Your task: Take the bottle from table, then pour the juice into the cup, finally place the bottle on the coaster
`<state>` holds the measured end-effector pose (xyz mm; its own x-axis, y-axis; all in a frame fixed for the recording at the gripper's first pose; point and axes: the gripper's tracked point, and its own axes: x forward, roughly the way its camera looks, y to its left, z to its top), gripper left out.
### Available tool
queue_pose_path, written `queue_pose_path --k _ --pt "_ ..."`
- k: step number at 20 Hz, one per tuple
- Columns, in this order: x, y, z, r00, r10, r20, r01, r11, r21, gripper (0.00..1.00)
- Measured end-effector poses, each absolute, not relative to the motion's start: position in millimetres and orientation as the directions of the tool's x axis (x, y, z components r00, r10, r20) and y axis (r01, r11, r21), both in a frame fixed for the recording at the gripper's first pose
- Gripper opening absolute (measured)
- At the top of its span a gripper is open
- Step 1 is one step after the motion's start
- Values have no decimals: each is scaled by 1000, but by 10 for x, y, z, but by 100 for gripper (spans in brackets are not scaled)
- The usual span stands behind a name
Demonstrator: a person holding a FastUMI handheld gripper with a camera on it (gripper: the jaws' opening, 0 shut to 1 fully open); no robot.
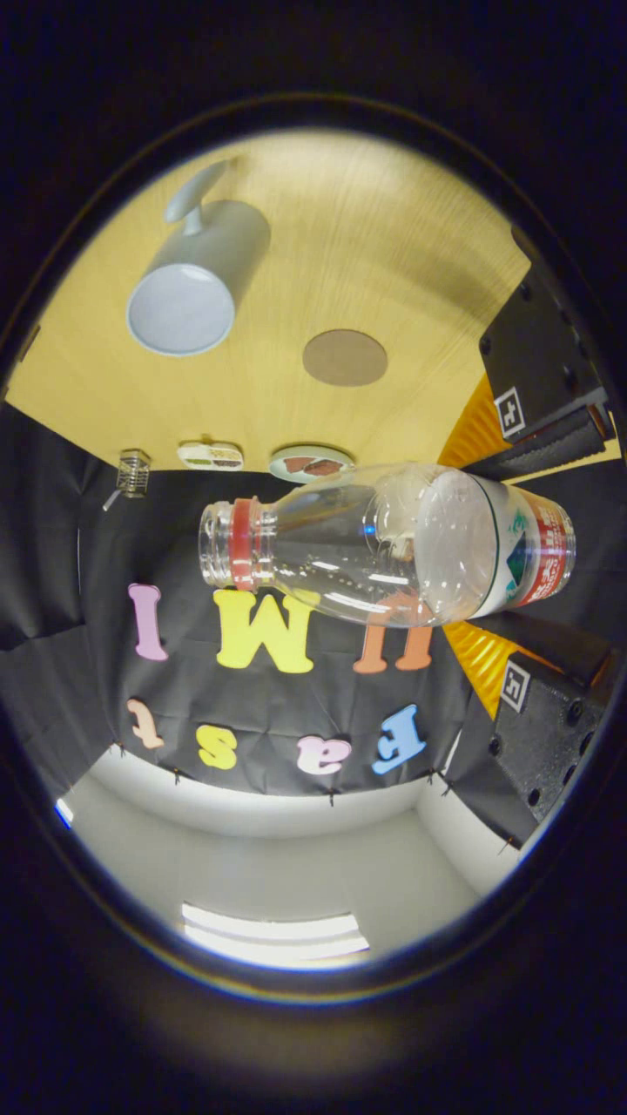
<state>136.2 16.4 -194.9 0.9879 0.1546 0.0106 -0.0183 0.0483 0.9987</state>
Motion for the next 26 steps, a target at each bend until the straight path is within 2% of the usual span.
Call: queue_pose_path --k 26 --pt "1348 -53 -2026 988 143 66 -47 -133 990 77"
